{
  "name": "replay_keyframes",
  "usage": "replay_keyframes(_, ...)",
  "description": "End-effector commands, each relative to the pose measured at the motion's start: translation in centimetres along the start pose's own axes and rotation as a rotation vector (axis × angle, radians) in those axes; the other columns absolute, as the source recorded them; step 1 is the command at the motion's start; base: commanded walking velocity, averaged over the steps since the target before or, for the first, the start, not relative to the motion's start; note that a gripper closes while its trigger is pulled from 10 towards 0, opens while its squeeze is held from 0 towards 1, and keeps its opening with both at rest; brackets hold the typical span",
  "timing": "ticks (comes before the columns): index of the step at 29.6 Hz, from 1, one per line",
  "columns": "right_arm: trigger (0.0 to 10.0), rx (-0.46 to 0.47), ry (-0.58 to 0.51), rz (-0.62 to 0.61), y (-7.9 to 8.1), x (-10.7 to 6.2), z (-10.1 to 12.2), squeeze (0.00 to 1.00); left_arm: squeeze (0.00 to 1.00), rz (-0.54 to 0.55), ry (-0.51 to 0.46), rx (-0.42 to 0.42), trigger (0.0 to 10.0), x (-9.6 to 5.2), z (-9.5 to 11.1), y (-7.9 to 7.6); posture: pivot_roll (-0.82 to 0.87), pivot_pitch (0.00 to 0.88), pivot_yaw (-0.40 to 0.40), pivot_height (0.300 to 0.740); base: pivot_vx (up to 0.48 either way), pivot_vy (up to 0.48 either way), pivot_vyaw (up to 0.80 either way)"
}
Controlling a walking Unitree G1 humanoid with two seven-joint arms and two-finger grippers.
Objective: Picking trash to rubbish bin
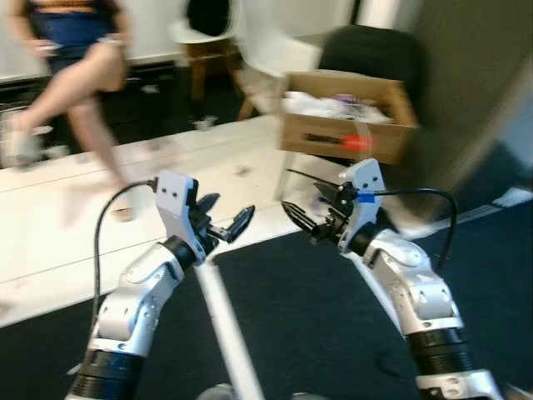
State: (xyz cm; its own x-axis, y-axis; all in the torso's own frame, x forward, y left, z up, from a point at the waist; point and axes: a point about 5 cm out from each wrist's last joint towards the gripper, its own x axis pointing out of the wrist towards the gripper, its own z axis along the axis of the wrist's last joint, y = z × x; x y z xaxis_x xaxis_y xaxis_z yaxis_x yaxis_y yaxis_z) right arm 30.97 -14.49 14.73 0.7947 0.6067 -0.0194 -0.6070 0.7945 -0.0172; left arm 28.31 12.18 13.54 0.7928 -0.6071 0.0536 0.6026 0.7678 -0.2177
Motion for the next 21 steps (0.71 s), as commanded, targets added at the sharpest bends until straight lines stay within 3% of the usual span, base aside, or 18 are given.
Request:
replay_keyframes(1, 10.0, 0.003, 0.002, 0.011, 0.16, 0.01, -0.28, 0.0, 0.0, 0.007, 0.019, 0.012, 10.0, -0.12, -0.3, 0.27, -0.06, 0.0, -0.023, 0.74, 0.0, 0.0, 0.79)
replay_keyframes(21, 10.0, 0.009, 0.002, 0.02, 0.15, 0.02, -0.48, 0.0, 0.0, 0.007, 0.02, 0.014, 10.0, -0.08, -0.4, 0.3, -0.07, 0.0, -0.024, 0.74, 0.0, 0.0, 0.79)
